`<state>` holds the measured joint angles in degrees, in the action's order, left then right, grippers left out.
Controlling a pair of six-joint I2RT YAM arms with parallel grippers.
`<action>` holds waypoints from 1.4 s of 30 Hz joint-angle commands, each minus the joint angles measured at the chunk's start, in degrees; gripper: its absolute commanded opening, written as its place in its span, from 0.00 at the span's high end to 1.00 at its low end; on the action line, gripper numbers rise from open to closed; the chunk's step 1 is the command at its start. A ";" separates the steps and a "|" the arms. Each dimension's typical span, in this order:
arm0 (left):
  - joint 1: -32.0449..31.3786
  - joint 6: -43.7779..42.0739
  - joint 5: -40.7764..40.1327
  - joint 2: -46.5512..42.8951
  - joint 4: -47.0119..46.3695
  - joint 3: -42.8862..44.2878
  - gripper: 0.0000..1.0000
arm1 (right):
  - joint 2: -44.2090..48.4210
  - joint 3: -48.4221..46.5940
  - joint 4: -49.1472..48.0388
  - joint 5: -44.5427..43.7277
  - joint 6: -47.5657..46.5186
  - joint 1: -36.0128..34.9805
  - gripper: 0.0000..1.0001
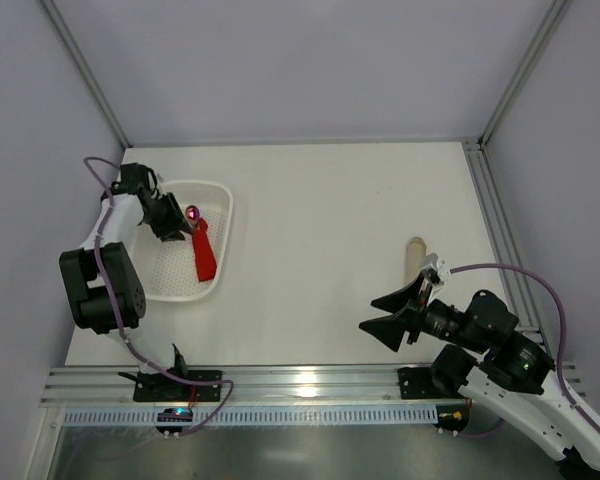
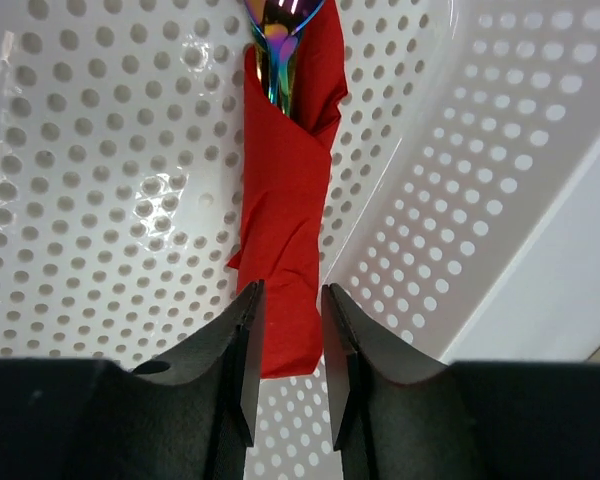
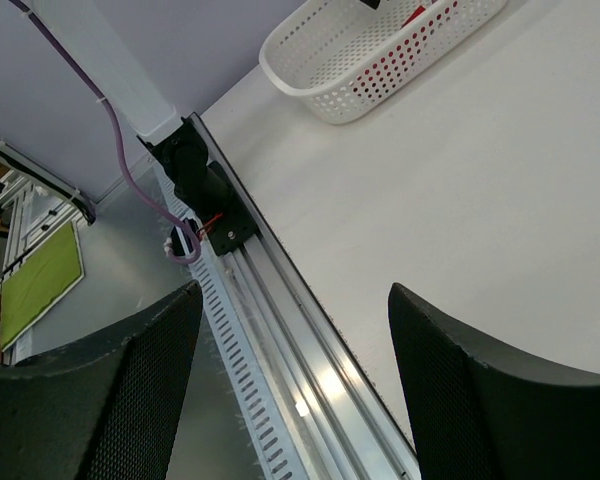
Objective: Place the utensils on the paper napkin and roll it up
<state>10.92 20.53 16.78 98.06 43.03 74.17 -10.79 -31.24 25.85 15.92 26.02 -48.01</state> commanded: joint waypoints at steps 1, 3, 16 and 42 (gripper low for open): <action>0.16 -0.93 3.79 -1.56 -1.27 -3.15 0.68 | -1.16 -2.07 -0.71 -0.46 0.96 -0.16 0.24; 0.07 -1.11 5.02 -1.47 -2.41 -6.47 0.72 | -1.78 -1.98 -1.06 -0.54 1.14 -0.24 0.24; -0.72 2.05 -2.09 -2.77 -0.58 -7.29 0.70 | -4.68 -4.96 1.13 -4.93 1.22 -0.24 0.24; -53.45 12.33 -2.98 -39.17 -10.41 -10.97 0.00 | -13.12 -22.02 20.39 -40.00 10.01 -0.24 0.00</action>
<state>-42.00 30.24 12.25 63.16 38.30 65.28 -23.73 -50.68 45.54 -20.71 35.03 -48.01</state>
